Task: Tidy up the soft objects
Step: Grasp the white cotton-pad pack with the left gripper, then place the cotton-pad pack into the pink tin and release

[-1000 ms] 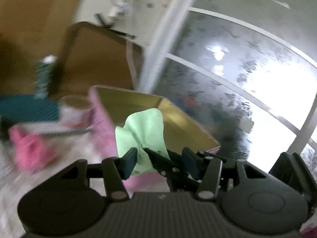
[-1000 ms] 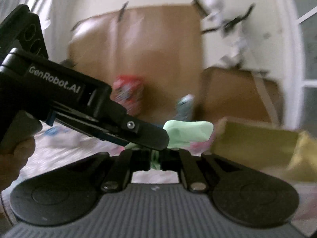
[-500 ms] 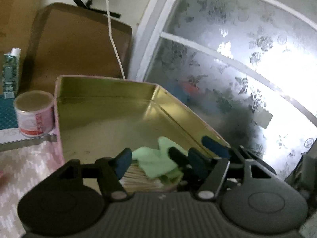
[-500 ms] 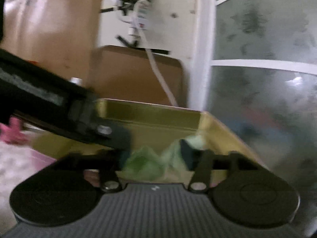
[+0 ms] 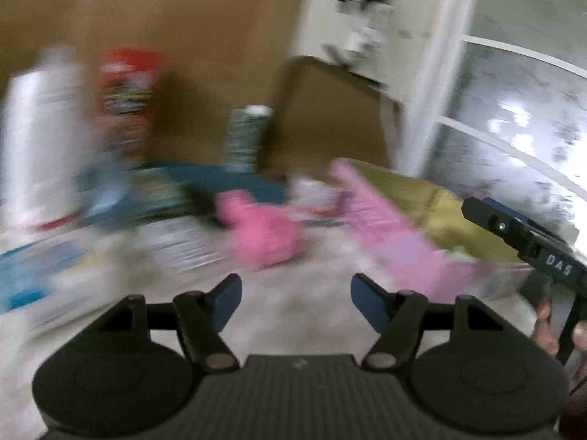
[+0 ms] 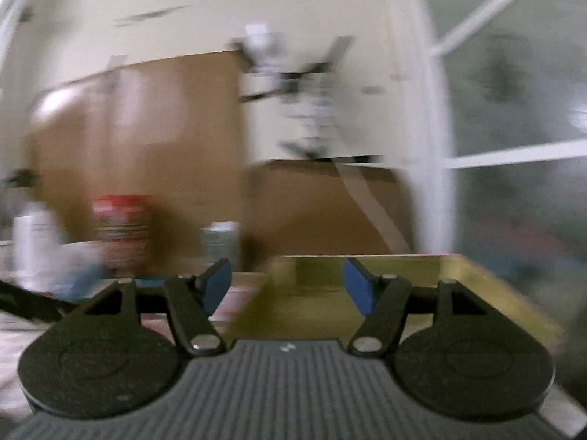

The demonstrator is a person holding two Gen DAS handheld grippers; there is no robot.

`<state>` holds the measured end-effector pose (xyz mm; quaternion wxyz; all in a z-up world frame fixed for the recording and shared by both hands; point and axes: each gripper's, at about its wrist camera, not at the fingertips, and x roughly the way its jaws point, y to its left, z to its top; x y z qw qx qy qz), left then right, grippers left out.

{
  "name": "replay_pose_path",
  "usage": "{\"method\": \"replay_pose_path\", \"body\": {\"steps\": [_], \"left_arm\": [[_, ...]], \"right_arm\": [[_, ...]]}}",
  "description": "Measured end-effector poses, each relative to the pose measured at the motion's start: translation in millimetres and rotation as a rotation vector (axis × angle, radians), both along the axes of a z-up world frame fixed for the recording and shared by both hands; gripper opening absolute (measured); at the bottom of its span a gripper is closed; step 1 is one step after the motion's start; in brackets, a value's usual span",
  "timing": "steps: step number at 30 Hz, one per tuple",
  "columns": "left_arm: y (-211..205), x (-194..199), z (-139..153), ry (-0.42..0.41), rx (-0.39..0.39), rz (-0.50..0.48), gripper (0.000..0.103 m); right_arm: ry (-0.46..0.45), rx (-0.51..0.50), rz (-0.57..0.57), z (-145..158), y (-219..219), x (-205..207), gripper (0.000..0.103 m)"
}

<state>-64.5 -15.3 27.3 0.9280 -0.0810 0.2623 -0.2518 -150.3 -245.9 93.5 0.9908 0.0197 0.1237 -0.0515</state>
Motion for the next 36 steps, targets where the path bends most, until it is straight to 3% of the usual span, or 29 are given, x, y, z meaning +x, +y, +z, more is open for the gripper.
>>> {"method": "replay_pose_path", "body": {"steps": [2, 8, 12, 13, 17, 19, 22, 24, 32, 36], "left_arm": [[37.6, -10.5, -3.6, 0.003, -0.003, 0.082, 0.067], [136.8, -15.1, -1.4, 0.035, -0.13, 0.342, 0.067], [176.4, 4.5, -7.3, 0.124, -0.241, 0.389, 0.067], [182.9, 10.2, -11.1, 0.148, -0.267, 0.383, 0.067], [185.2, 35.8, -22.4, 0.233, -0.347, 0.345, 0.067], [179.3, 42.4, -26.3, 0.245, -0.353, 0.335, 0.067], [167.7, 47.8, -30.4, 0.278, -0.351, 0.307, 0.056], [156.7, 43.5, -30.3, 0.277, -0.322, 0.291, 0.056], [91.8, 7.8, -28.7, 0.294, -0.222, 0.067, 0.058], [35.6, -5.1, -20.4, 0.268, -0.121, -0.075, 0.061]], "right_arm": [[0.065, 0.028, 0.131, -6.6, 25.9, 20.1, 0.067], [0.303, 0.155, 0.44, -32.1, 102.6, 88.9, 0.065], [0.369, 0.173, 0.561, -38.5, 146.4, 122.2, 0.066], [0.379, 0.155, 0.575, -39.4, 156.4, 130.5, 0.067], [0.441, 0.124, 0.61, -50.7, 184.1, 161.8, 0.086], [0.47, 0.099, 0.621, -57.6, 190.6, 171.2, 0.086], [0.503, 0.107, 0.65, -66.4, 199.4, 180.8, 0.086], [0.524, 0.126, 0.669, -68.7, 199.3, 179.1, 0.084], [0.457, 0.036, 0.622, -55.1, 166.2, 103.7, 0.081], [0.452, 0.052, 0.533, -57.6, 138.0, 61.6, 0.08]]}}
